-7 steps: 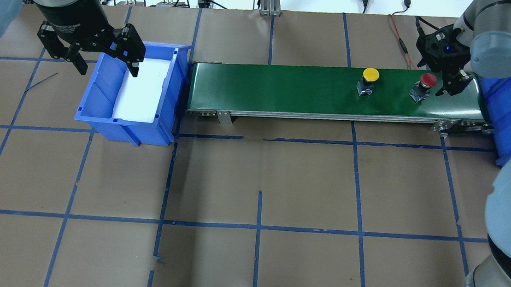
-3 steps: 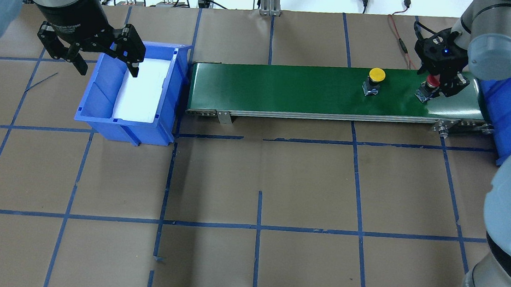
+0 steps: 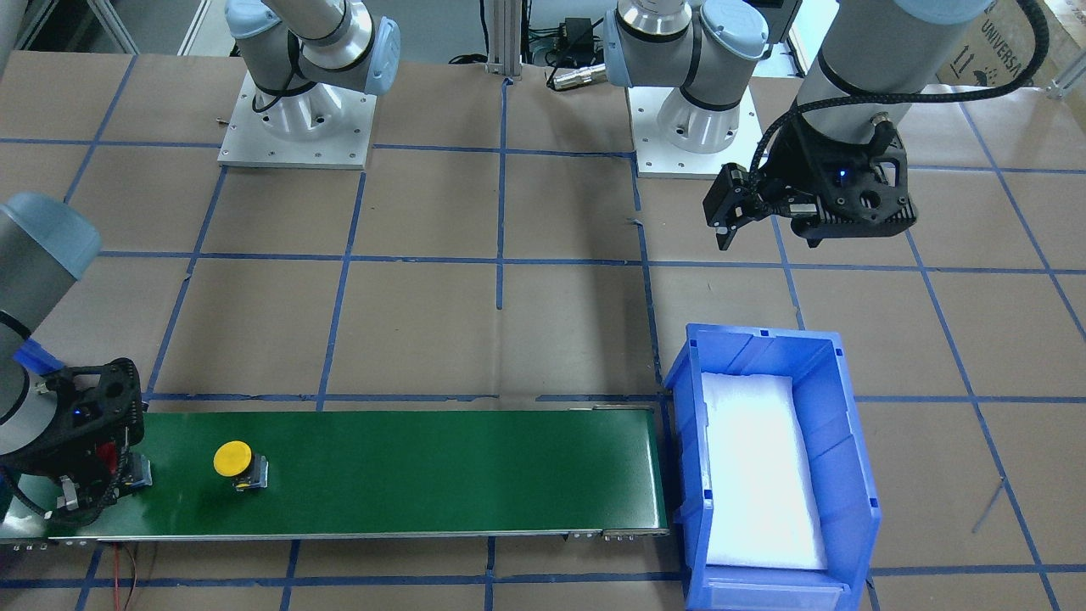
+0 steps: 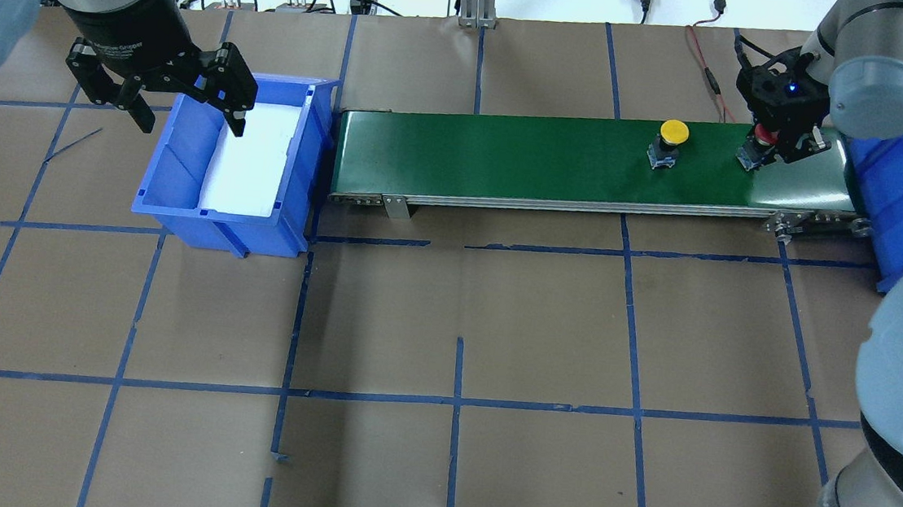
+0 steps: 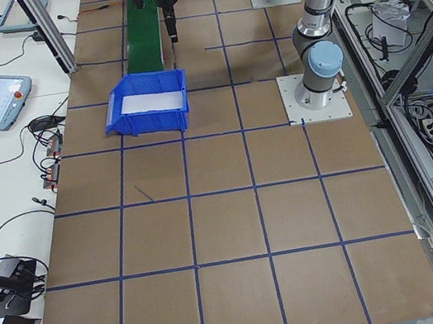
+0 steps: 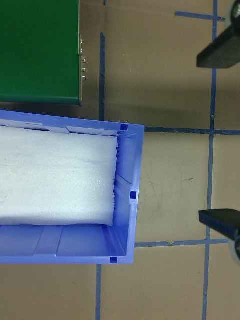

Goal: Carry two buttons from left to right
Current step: 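Lift the red button with the right gripper toward the far bin, then lower the red button into the far bin and open the right gripper, then move the right gripper back over the belt end above the yellow button, then close the right gripper on the yellow button and lift it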

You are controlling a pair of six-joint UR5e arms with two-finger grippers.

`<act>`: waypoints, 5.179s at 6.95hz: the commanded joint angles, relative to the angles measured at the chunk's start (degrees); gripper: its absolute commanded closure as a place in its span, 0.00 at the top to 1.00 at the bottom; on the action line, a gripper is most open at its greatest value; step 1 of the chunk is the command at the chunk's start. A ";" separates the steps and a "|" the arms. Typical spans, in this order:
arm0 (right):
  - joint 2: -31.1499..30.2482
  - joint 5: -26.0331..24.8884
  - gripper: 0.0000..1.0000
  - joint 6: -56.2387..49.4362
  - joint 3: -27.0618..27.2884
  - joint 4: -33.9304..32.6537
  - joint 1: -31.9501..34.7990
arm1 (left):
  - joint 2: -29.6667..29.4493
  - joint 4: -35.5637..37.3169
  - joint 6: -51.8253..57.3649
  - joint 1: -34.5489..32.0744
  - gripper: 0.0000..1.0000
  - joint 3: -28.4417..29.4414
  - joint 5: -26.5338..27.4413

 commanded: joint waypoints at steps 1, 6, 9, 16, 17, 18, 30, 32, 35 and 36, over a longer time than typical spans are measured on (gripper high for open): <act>-2.25 -0.22 0.07 1.96 -4.96 2.32 -0.86 | 0.00 -0.10 0.00 0.03 1.00 0.00 0.00; 3.05 7.23 0.04 -3.29 -10.19 2.51 -25.62 | 0.00 -0.10 0.00 -0.06 1.00 0.00 0.00; 8.26 1.57 0.04 -3.04 -9.23 0.68 -26.09 | 0.09 -0.18 0.00 -0.06 1.00 -0.09 0.00; 3.90 0.93 1.00 -1.54 -5.88 -1.80 -26.09 | 0.09 -0.36 0.00 -0.15 1.00 -0.09 0.00; -0.56 0.93 1.00 -0.93 -6.32 2.73 -24.96 | 0.09 -0.36 0.00 -0.15 1.00 -0.09 0.00; -4.52 0.93 1.00 1.17 -6.41 6.08 -21.21 | 0.09 -0.27 0.00 -0.15 1.00 -0.09 0.00; 2.91 5.15 0.99 8.89 -4.74 3.39 -3.16 | 0.09 -0.36 0.00 0.03 1.00 -0.09 0.00; 2.83 4.54 0.99 9.71 -4.56 5.57 -2.54 | 0.17 -0.36 0.00 0.03 1.00 -0.09 0.00; 3.09 4.44 0.99 9.71 -4.65 5.68 -2.28 | 0.17 -0.36 0.00 0.03 1.00 -0.18 0.00; 3.18 4.36 0.99 9.71 -4.65 5.68 -2.28 | 0.09 -0.19 0.00 0.03 1.00 -0.18 0.00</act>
